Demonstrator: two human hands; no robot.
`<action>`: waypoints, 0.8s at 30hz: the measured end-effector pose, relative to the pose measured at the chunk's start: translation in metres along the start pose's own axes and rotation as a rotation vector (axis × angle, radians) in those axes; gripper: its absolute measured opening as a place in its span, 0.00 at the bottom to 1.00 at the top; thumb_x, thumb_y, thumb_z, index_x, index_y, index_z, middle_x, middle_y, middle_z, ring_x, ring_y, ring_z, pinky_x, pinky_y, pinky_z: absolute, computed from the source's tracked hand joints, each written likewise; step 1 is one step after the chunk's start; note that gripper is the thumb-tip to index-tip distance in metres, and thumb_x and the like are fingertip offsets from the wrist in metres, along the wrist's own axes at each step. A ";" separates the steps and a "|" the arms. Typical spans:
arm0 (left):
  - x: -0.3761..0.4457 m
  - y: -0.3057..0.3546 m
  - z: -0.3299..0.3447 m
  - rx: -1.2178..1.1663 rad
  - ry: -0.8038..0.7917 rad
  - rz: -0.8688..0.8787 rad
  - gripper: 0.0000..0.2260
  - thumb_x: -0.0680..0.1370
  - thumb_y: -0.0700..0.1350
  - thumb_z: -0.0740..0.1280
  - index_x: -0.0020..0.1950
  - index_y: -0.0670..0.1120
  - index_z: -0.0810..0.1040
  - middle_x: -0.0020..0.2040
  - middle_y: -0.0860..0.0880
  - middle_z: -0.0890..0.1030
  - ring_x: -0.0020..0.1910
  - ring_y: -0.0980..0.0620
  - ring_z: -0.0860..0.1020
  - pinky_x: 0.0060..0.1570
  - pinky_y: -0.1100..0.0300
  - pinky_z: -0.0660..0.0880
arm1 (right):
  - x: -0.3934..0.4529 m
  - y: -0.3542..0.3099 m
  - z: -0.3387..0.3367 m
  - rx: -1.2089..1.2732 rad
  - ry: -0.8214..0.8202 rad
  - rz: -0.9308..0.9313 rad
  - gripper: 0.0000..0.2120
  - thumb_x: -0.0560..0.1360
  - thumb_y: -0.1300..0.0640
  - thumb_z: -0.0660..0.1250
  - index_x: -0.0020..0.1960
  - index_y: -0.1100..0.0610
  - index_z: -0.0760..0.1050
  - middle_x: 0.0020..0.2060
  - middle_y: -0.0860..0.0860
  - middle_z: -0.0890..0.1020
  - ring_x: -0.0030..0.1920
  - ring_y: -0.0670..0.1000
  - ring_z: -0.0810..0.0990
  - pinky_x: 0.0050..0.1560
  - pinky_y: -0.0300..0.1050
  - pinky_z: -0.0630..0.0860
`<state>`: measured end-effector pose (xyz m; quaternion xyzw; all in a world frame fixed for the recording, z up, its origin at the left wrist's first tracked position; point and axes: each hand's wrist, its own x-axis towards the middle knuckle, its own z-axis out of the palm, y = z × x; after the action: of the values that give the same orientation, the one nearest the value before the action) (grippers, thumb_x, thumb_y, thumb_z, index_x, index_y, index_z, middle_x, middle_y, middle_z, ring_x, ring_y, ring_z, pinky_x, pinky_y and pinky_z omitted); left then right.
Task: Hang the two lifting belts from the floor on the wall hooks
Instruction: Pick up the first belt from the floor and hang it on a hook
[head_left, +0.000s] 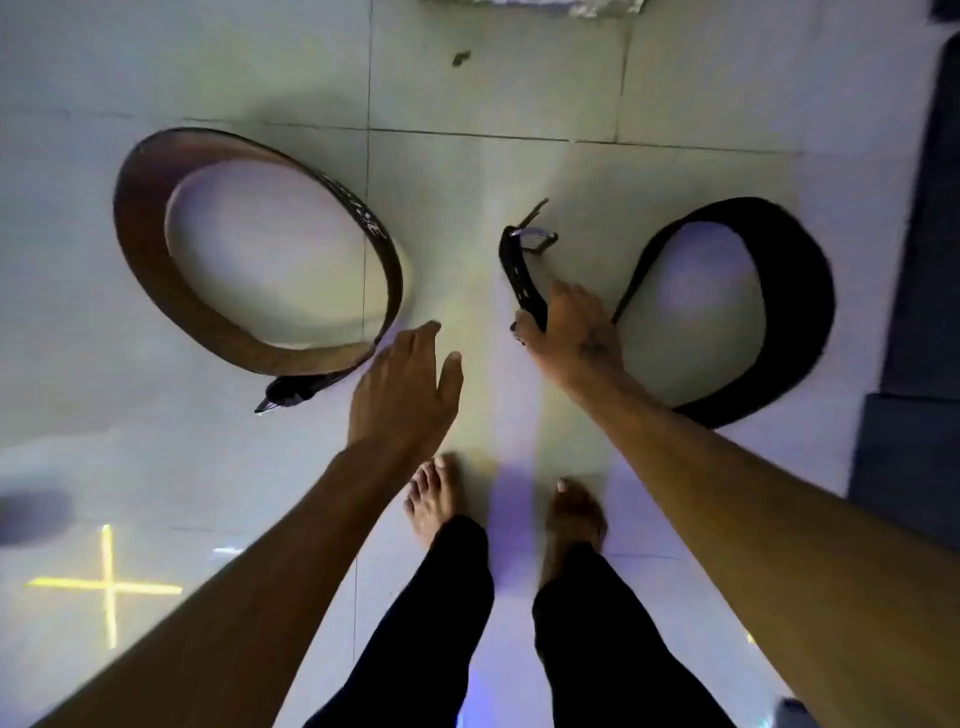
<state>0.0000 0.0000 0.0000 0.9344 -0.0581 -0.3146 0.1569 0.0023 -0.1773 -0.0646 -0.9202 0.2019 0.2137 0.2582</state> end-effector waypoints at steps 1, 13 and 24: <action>0.006 -0.004 0.005 -0.020 -0.014 -0.025 0.21 0.84 0.53 0.55 0.75 0.47 0.66 0.73 0.44 0.73 0.71 0.42 0.72 0.66 0.48 0.70 | 0.010 -0.002 0.007 0.012 -0.004 0.017 0.21 0.77 0.46 0.60 0.63 0.59 0.70 0.56 0.60 0.78 0.56 0.60 0.77 0.56 0.52 0.74; -0.034 0.053 -0.156 -0.876 -0.161 -0.572 0.20 0.79 0.61 0.62 0.39 0.47 0.74 0.42 0.47 0.76 0.47 0.47 0.75 0.51 0.54 0.69 | -0.086 -0.059 -0.170 0.152 -0.027 0.109 0.06 0.74 0.60 0.66 0.40 0.57 0.71 0.39 0.56 0.83 0.44 0.61 0.80 0.43 0.50 0.77; -0.175 0.228 -0.436 -1.148 -0.345 -0.117 0.11 0.78 0.50 0.70 0.59 0.49 0.82 0.53 0.53 0.86 0.53 0.58 0.82 0.70 0.52 0.67 | -0.229 -0.167 -0.483 0.545 0.072 -0.083 0.05 0.73 0.64 0.67 0.49 0.60 0.79 0.44 0.55 0.86 0.47 0.53 0.84 0.53 0.54 0.78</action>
<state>0.1234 -0.0669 0.5033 0.6373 0.1480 -0.4507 0.6072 0.0331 -0.2575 0.4891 -0.8313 0.2232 0.1077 0.4974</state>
